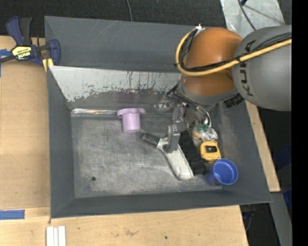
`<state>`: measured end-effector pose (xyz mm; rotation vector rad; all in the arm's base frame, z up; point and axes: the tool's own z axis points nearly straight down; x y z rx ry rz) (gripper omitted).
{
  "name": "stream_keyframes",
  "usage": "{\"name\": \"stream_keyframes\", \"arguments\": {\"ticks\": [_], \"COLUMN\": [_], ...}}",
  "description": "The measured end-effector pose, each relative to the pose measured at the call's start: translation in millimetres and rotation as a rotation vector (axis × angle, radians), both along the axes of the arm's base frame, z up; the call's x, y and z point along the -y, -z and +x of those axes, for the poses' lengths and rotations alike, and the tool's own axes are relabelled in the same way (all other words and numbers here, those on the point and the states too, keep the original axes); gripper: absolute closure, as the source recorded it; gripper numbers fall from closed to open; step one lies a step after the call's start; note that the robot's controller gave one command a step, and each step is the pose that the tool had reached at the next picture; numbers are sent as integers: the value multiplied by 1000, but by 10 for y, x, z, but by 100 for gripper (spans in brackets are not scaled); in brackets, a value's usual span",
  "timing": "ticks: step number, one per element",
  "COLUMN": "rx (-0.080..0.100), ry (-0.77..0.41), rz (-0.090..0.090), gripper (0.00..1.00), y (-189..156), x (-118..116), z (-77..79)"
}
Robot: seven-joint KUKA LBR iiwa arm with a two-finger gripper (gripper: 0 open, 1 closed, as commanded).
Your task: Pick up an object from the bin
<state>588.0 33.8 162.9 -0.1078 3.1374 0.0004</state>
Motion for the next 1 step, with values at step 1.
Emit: {"name": "stream_keyframes", "arguments": {"ticks": [1], "rx": [0], "ry": [0], "rz": [0], "gripper": [0], "y": [-1], "x": [-1], "z": [1]}}
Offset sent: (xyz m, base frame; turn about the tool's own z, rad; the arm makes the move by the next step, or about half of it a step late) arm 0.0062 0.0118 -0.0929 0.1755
